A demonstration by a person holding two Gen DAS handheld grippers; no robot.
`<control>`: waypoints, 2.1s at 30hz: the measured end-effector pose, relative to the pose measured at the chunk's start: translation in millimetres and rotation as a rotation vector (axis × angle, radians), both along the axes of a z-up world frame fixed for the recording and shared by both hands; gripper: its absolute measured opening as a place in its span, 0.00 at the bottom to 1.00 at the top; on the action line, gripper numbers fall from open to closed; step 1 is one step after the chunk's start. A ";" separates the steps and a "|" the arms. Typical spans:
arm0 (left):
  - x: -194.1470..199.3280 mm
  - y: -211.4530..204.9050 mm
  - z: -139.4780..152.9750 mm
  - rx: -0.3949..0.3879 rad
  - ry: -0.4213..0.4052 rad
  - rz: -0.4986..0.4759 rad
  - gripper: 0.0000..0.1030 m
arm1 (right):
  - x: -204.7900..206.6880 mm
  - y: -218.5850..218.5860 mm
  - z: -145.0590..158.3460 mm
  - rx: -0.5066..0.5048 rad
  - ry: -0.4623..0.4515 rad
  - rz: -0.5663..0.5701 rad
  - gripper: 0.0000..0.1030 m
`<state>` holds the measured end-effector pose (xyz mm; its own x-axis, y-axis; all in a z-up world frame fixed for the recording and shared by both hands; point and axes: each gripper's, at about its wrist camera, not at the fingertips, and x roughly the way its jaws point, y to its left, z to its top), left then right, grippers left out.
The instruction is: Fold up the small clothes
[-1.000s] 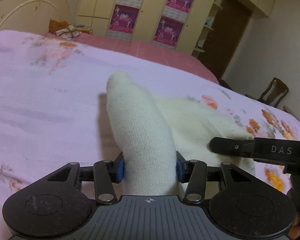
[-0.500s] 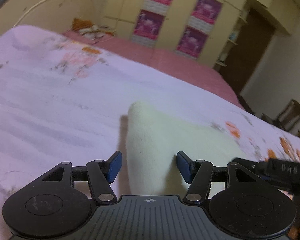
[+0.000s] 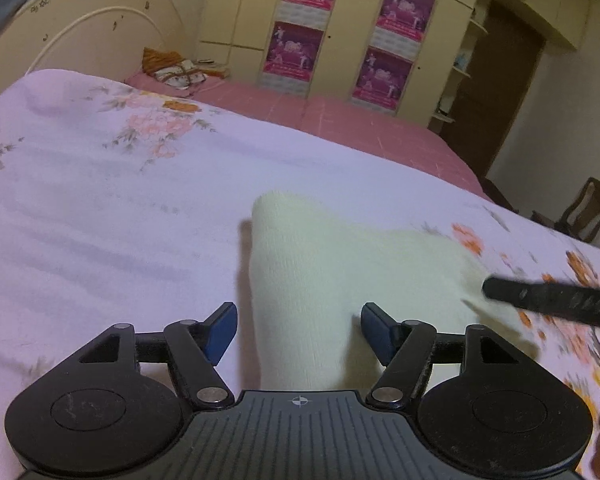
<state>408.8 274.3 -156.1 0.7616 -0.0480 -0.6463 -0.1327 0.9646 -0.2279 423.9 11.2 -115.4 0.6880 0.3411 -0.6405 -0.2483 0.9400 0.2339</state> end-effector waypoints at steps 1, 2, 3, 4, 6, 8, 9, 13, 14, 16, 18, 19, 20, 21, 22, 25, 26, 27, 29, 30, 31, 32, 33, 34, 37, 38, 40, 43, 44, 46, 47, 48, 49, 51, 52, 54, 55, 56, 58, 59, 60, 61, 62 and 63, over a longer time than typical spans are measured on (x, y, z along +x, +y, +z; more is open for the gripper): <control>-7.5 -1.4 0.3 -0.001 0.002 -0.004 0.66 | -7.2 -3.3 5.0 0.015 -0.005 0.003 0.29; -14.3 -1.7 0.3 -0.007 0.002 -0.008 0.66 | -13.6 -4.8 9.0 0.023 -0.001 0.010 0.30; -21.6 -3.0 -0.1 -0.011 0.003 -0.010 0.66 | -22.0 -8.9 10.8 0.032 0.009 0.017 0.31; -28.0 -4.7 -0.8 -0.012 0.007 -0.018 0.66 | -28.8 -13.4 10.8 0.048 0.021 0.010 0.34; -37.7 -7.7 -3.6 -0.013 0.022 -0.031 0.66 | -42.0 -23.8 4.8 0.092 0.077 -0.009 0.35; -45.5 -9.7 -7.8 -0.019 0.039 -0.033 0.66 | -54.9 -29.1 -2.3 0.103 0.115 -0.018 0.35; -49.5 -10.2 -9.6 -0.026 0.045 -0.031 0.66 | -62.3 -29.3 -6.4 0.094 0.128 -0.017 0.35; -61.5 -14.6 -16.7 -0.029 0.067 -0.031 0.66 | -86.3 -25.5 -17.3 0.076 0.174 0.002 0.34; -64.3 -16.7 -18.4 -0.021 0.070 -0.037 0.66 | -91.0 -24.4 -19.3 0.074 0.183 0.006 0.33; -70.4 -20.7 -21.7 -0.005 0.069 -0.046 0.66 | -99.5 -20.6 -22.8 0.049 0.192 0.015 0.31; -74.4 -23.6 -21.8 0.000 0.072 -0.049 0.66 | -104.8 -18.9 -22.1 0.049 0.197 0.021 0.29; -77.2 -24.5 -20.6 -0.007 0.076 -0.053 0.66 | -108.4 -17.7 -21.9 0.046 0.194 0.026 0.26; -80.4 -25.2 -19.1 -0.016 0.078 -0.059 0.66 | -111.6 -16.2 -19.8 0.031 0.182 0.030 0.19; -84.0 -26.0 -18.1 -0.023 0.078 -0.065 0.66 | -115.0 -14.6 -18.3 0.017 0.170 0.037 0.12; -88.2 -26.8 -17.2 -0.028 0.078 -0.072 0.66 | -118.0 -13.8 -16.8 0.004 0.161 0.044 0.11; -101.7 -24.5 -15.4 -0.050 0.076 -0.078 0.66 | -128.1 -14.8 -10.3 -0.007 0.122 0.042 0.09; -104.7 -22.9 -15.3 -0.060 0.076 -0.078 0.66 | -129.6 -16.7 -7.7 -0.014 0.108 0.031 0.09; -107.4 -22.0 -16.4 -0.060 0.078 -0.079 0.66 | -130.6 -19.1 -7.2 -0.021 0.101 0.018 0.09; -109.0 -23.1 -22.8 -0.036 0.086 -0.090 0.66 | -128.7 -19.2 -16.1 -0.078 0.120 0.003 0.07; -110.2 -24.7 -23.5 -0.021 0.076 -0.096 0.66 | -127.6 -19.6 -22.3 -0.092 0.131 0.000 0.07; -110.3 -26.9 -23.6 -0.006 0.075 -0.100 0.66 | -127.2 -21.3 -24.9 -0.074 0.136 -0.002 0.08; -110.1 -27.7 -22.2 -0.004 0.079 -0.098 0.66 | -126.0 -21.6 -23.6 -0.061 0.143 -0.008 0.09; -110.2 -26.9 -20.1 -0.017 0.087 -0.093 0.66 | -126.1 -20.8 -20.9 -0.057 0.148 -0.011 0.14; -111.0 -25.2 -17.7 -0.036 0.093 -0.090 0.66 | -128.1 -20.6 -17.3 -0.059 0.143 -0.022 0.19; -116.0 -26.2 -19.0 -0.021 0.093 -0.107 0.66 | -140.1 -20.9 -2.2 -0.040 0.086 -0.039 0.19; -116.7 -26.6 -21.9 -0.014 0.090 -0.113 0.66 | -142.5 -18.4 -1.5 -0.056 0.080 -0.033 0.19; -117.3 -28.0 -22.3 0.000 0.083 -0.118 0.67 | -141.2 -14.0 -11.8 -0.093 0.123 -0.035 0.18; -116.5 -30.6 -20.6 0.005 0.090 -0.128 0.73 | -143.0 -12.1 -22.7 -0.109 0.147 -0.051 0.18; -116.6 -31.7 -19.7 0.001 0.094 -0.135 0.80 | -143.8 -11.5 -21.2 -0.105 0.154 -0.064 0.18; -117.5 -33.6 -18.2 -0.002 0.105 -0.148 0.95 | -147.8 -11.0 -15.7 -0.094 0.152 -0.091 0.20; -117.6 -34.9 -17.6 0.002 0.114 -0.148 1.00 | -151.6 -12.3 -11.6 -0.074 0.142 -0.107 0.20; -118.2 -36.3 -17.6 0.008 0.125 -0.145 1.00 | -156.3 -14.0 -7.5 -0.053 0.132 -0.125 0.22; -118.2 -36.9 -17.8 0.012 0.134 -0.145 1.00 | -160.7 -15.2 -4.1 -0.041 0.129 -0.139 0.25; -119.2 -37.2 -17.3 0.011 0.149 -0.137 1.00 | -169.6 -16.5 1.2 -0.034 0.122 -0.156 0.27; -119.3 -37.1 -17.3 0.010 0.161 -0.129 1.00 | -174.3 -16.8 3.7 -0.034 0.117 -0.160 0.31; -118.4 -39.1 -16.5 0.024 0.203 -0.100 1.00 | -184.5 -18.1 9.6 -0.038 0.108 -0.173 0.36; -118.4 -40.9 -15.5 0.042 0.224 -0.081 1.00 | -189.4 -19.6 12.7 -0.035 0.101 -0.181 0.40; -118.0 -42.7 -14.5 0.056 0.237 -0.069 1.00 | -194.5 -20.9 15.6 -0.033 0.094 -0.190 0.43; -118.3 -43.3 -13.5 0.059 0.265 -0.063 1.00 | -203.7 -22.8 20.5 -0.031 0.084 -0.204 0.53; -120.9 -42.1 -12.2 0.047 0.264 -0.061 1.00 | -206.5 -23.8 22.2 -0.029 0.081 -0.207 0.53; -124.8 -40.2 -9.5 0.033 0.252 -0.055 1.00 | -207.9 -24.5 23.2 -0.029 0.082 -0.206 0.54; -130.0 -38.4 -5.3 0.026 0.231 -0.048 1.00 | -210.4 -25.1 24.8 -0.028 0.086 -0.206 0.56; -137.2 -37.5 1.4 0.029 0.204 -0.042 1.00 | -212.3 -26.3 26.8 -0.021 0.092 -0.205 0.59; -142.3 -36.3 7.3 0.032 0.186 -0.038 1.00 | -214.3 -28.0 29.3 -0.006 0.101 -0.200 0.64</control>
<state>266.6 238.1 -148.8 0.6269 -0.0514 -0.7774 -0.1333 0.9760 -0.1720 209.6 -16.8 -86.2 0.6739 0.2002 -0.7111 -0.0326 0.9697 0.2421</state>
